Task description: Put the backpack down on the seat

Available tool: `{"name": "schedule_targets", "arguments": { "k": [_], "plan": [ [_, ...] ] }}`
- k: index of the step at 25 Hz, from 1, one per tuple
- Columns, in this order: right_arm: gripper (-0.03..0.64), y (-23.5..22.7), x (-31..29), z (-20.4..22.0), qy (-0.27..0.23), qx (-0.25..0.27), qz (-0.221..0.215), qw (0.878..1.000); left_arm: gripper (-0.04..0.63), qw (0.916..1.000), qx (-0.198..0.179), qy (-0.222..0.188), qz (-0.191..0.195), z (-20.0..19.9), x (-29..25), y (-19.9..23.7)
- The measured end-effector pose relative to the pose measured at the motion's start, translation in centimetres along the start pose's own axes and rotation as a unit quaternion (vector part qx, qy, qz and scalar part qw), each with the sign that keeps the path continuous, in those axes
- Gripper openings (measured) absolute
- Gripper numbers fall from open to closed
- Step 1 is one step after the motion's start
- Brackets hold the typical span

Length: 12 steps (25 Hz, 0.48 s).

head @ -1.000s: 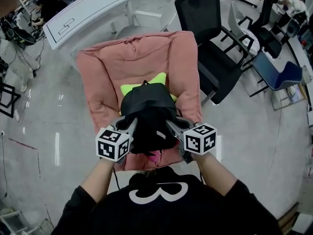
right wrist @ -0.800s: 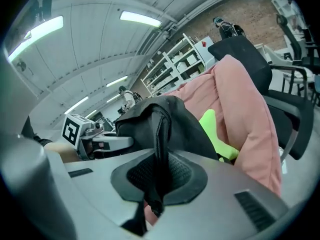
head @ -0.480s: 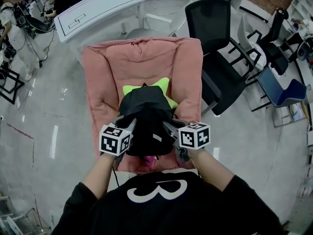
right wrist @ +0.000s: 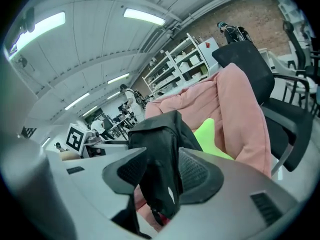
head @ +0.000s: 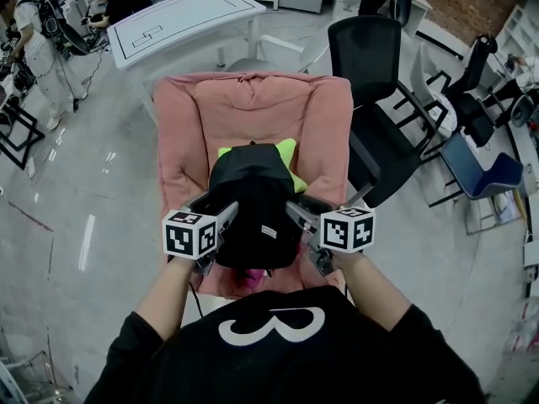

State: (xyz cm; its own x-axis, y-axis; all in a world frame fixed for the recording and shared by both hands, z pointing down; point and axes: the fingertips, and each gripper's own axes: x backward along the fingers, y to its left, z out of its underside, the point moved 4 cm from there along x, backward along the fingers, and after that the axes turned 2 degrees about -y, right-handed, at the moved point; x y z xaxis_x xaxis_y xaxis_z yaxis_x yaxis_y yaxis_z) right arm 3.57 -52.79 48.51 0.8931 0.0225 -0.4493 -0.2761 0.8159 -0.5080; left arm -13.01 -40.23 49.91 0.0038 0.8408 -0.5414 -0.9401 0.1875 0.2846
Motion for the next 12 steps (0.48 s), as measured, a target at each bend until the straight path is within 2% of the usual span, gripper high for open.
{"name": "schedule_targets", "arguments": {
  "k": [7,12],
  "plan": [
    [0.176,5.2,2.6,1.5,-0.003,-0.026,-0.033,0.999,0.278,0.9992,0.027,0.000,0.029,1.8,5.3,-0.9],
    [0.165,11.8,4.7,2.8,-0.005,0.030,-0.101,0.994,0.274,0.9945,0.044,-0.044,0.084,2.5,10.9,-4.2]
  ]
}}
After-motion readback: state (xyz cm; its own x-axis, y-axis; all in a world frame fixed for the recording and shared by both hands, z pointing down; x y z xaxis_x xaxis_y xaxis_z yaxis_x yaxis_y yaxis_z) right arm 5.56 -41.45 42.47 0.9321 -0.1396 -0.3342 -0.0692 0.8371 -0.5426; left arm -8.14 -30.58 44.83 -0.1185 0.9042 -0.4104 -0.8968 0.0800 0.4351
